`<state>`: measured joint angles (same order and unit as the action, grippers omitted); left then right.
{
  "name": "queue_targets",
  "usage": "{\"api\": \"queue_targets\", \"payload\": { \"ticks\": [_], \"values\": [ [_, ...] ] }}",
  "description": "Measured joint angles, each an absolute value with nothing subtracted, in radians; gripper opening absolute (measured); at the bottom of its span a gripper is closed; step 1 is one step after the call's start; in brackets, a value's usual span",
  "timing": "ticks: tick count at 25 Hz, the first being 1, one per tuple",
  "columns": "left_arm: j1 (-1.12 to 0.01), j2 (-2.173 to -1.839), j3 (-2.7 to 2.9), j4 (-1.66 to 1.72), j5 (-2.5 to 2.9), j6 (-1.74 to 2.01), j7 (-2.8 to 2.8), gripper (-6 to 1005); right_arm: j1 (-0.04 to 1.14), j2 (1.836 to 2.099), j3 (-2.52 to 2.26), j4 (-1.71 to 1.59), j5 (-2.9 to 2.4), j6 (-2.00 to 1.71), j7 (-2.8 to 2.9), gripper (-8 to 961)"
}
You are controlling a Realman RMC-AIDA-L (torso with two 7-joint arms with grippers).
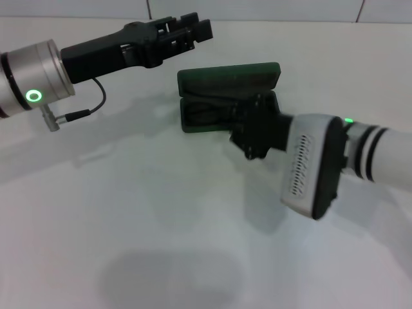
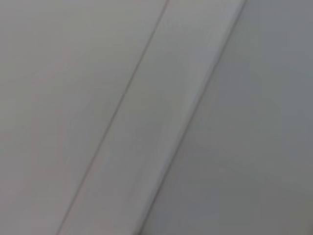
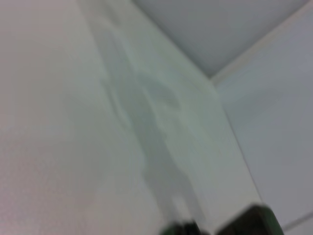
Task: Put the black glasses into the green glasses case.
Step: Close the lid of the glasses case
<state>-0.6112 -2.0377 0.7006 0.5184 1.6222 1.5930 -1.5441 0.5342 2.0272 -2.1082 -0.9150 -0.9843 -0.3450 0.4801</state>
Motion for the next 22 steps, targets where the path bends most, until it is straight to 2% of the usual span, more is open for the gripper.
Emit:
{"api": "queue_targets", "payload": {
  "ticks": [7, 10, 12, 15, 20, 22],
  "values": [
    [-0.615, -2.043, 0.705, 0.516, 1.644, 1.378, -1.558, 476, 0.455, 1.992, -1.999, -0.922, -1.000, -0.692, 0.670, 288],
    [-0.650, -2.049, 0.708, 0.517, 1.678, 1.255, -1.558, 476, 0.448, 1.967, -1.892, -0.870, -1.056, -0.924, 0.815, 302],
    [-0.693, -2.059, 0.709, 0.517, 1.731, 1.156, -1.557, 476, 0.462, 1.960, -1.810, -0.820, -1.129, -1.070, 0.915, 311],
    [-0.762, -2.079, 0.730, 0.516, 1.823, 1.028, -1.558, 476, 0.484, 1.966, -1.696, -0.771, -1.268, -1.207, 1.028, 325],
    [-0.831, -2.091, 0.923, 0.506, 1.850, 0.834, -1.605, 476, 0.481, 2.010, -1.611, -0.752, -1.425, -1.237, 1.085, 348],
    [-0.837, -2.092, 0.964, 0.504, 1.846, 0.799, -1.616, 476, 0.479, 2.019, -1.611, -0.756, -1.448, -1.228, 1.086, 357]
  ]
}}
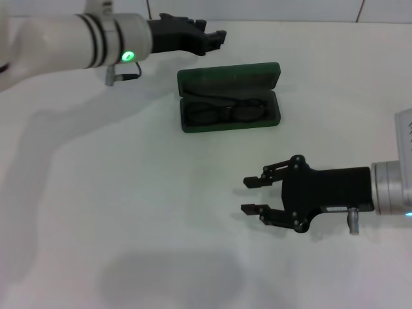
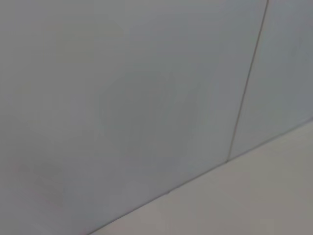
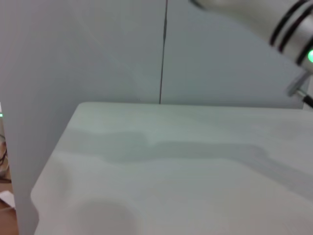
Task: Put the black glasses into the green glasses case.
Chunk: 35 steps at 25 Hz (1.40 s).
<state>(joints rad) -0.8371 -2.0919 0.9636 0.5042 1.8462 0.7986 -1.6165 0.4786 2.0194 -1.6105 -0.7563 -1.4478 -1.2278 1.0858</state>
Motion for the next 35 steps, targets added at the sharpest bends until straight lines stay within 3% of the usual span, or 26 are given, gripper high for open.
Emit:
{"api": "queue_targets", "payload": {
  "ticks": [15, 35],
  "values": [
    [-0.916, -2.094, 1.210, 0.431, 1.847, 0.653, -1.708, 488, 0.479, 2.016, -1.606, -0.737, -1.457, -1.204, 1.082, 384],
    [-0.828, -2.095, 1.293, 0.479, 1.847, 0.751, -1.678, 540, 0.484, 2.017, -1.601, -0.732, -1.461, -1.173, 1.081, 389]
  ]
}}
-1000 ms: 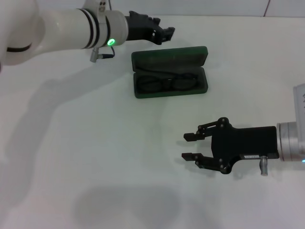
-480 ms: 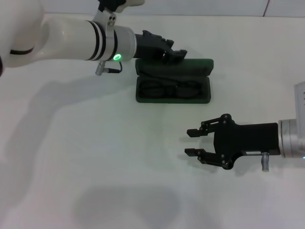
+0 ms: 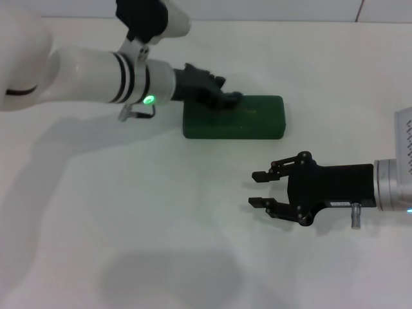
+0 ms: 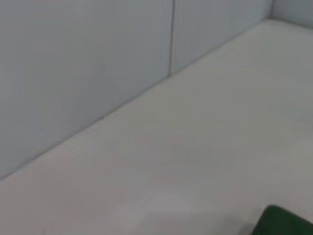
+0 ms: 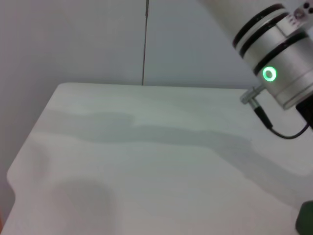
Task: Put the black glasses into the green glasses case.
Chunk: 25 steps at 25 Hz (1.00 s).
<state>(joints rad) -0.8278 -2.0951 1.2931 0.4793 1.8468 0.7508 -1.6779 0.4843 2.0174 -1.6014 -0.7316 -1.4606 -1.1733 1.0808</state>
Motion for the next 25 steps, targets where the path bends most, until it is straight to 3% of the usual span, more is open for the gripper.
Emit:
{"api": "queue_targets", "payload": {
  "ticks": [10, 21, 25],
  "values": [
    [-0.748, -2.094, 1.286, 0.567, 1.729, 0.872, -1.599, 566, 0.483, 2.022, -1.605, -0.742, -1.455, -1.174, 1.081, 391],
    [-0.378, -2.045, 1.252, 0.828, 1.223, 1.514, -1.351, 595, 0.438, 2.014, -1.372, -0.720, -1.447, -1.499, 1.008, 394],
    [-0.331, -2.012, 1.220, 0.784, 1.297, 1.652, -1.278, 644, 0.409, 2.018, -1.267, -0.706, -1.444, -1.609, 0.952, 560]
  ]
}}
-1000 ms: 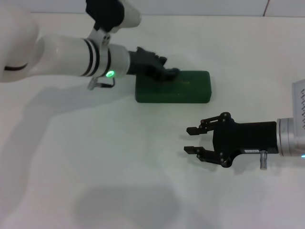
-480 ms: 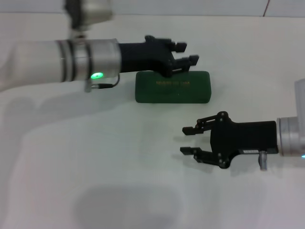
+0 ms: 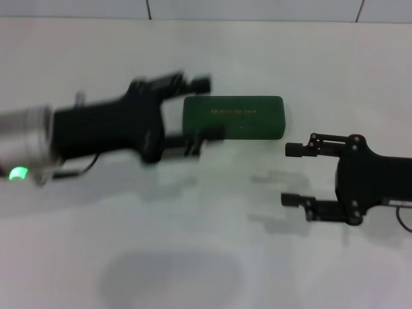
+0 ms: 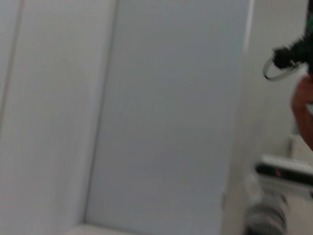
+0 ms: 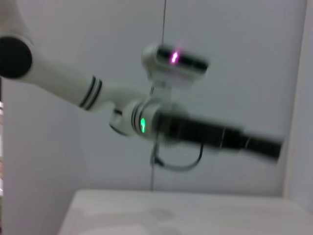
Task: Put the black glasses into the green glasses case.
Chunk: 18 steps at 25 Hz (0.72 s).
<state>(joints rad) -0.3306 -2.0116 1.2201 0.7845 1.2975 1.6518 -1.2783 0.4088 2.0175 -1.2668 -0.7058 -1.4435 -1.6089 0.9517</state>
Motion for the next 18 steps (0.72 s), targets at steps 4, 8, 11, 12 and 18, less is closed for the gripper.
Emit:
{"api": "queue_targets", "payload": {
  "ticks": [4, 8, 11, 12, 18],
  "values": [
    [-0.319, -2.002, 1.218, 0.669, 1.347, 1.745, -1.139, 807, 0.412, 2.016, -1.251, -0.685, -1.439, -1.678, 0.905, 651],
    [-0.315, -2.007, 1.218, 0.621, 1.381, 1.779, -1.052, 862, 0.413, 2.021, -1.248, -0.680, -1.426, -1.682, 0.896, 719],
    [-0.314, -2.008, 1.218, 0.617, 1.388, 1.780, -1.041, 889, 0.417, 2.022, -1.248, -0.659, -1.398, -1.678, 0.883, 769],
    [-0.314, -2.009, 1.218, 0.617, 1.388, 1.781, -1.040, 889, 0.419, 2.023, -1.249, -0.649, -1.388, -1.677, 0.875, 786],
    [-0.307, -2.010, 1.217, 0.616, 1.386, 1.779, -1.039, 890, 0.431, 2.023, -1.248, -0.599, -1.356, -1.679, 0.834, 786]
  ]
}}
